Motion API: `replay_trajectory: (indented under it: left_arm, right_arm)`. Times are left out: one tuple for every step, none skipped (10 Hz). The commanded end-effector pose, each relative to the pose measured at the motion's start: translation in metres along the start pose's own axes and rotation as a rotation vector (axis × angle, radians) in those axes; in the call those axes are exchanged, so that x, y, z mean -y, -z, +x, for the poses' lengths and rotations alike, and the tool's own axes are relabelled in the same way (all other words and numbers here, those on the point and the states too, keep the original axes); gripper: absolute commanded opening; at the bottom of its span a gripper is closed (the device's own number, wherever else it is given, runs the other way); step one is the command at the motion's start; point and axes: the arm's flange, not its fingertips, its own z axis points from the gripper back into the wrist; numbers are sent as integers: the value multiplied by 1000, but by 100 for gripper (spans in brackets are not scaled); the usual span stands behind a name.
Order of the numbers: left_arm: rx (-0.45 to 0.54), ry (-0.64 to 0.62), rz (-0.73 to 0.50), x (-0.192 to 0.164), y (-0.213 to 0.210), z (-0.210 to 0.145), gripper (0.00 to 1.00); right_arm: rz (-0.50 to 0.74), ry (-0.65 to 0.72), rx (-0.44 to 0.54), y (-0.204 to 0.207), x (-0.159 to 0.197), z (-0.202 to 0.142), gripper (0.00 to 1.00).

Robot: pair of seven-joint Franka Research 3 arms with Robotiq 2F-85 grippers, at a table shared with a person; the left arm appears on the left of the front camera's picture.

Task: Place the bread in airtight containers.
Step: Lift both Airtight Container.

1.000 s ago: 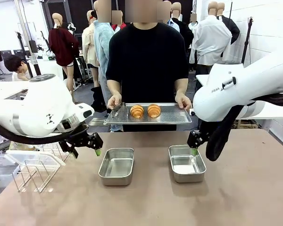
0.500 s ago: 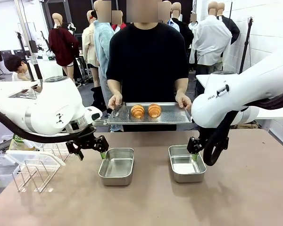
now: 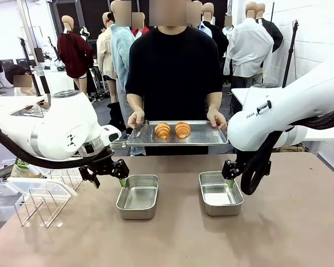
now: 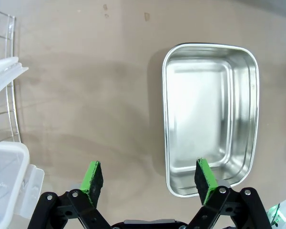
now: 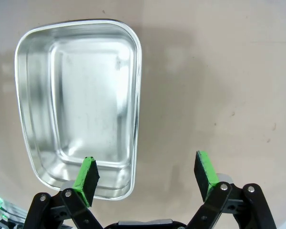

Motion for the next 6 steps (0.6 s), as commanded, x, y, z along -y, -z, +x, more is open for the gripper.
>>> replay_trajectory:
  left_arm:
    - [21, -19, -4, 1, 2, 11, 100]
    - [21, -26, 14, 9, 12, 22, 100]
    - [26, -27, 39, 17, 21, 30, 100]
    - [28, -22, 57, 24, 29, 35, 100]
    - [9, -17, 80, 28, 36, 39, 100]
    - [2, -26, 90, 31, 43, 41, 100]
  right_arm:
    - [-26, 38, 24, -1, 1, 8, 100]
    - [-39, 82, 25, 3, -3, 16, 100]
    - [-56, 110, 25, 8, -5, 21, 100]
    - [-71, 136, 26, 13, -7, 24, 100]
    - [-94, 155, 33, 21, -12, 28, 100]
    - [-108, 172, 33, 29, -14, 31, 100]
